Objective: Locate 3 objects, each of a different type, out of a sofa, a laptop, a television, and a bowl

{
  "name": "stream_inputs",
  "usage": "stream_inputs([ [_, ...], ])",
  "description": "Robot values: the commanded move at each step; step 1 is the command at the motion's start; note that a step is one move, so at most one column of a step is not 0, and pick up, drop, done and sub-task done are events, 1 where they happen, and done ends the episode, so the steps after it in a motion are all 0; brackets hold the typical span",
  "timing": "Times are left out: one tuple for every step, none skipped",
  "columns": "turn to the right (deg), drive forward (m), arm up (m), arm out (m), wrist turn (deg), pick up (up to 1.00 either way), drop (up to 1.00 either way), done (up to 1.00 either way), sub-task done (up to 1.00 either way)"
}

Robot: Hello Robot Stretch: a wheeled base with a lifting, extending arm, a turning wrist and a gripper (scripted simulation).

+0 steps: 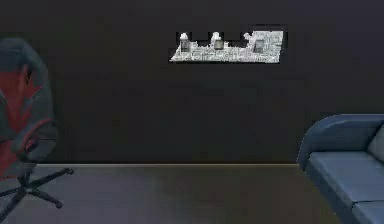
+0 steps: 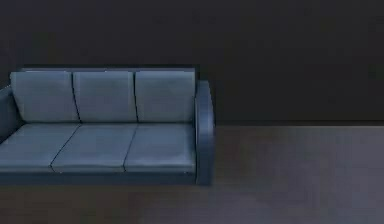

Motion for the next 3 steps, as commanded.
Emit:
stream_inputs([
  [45.0, 0.0, 0.0, 0.0, 0.0, 0.0, 0.0, 0.0, 0.0],
  [42.0, 0.0, 0.0, 0.0, 0.0, 0.0, 0.0, 0.0, 0.0],
  [3.0, 0.0, 0.0, 0.0, 0.0, 0.0, 0.0, 0.0, 0.0],
])
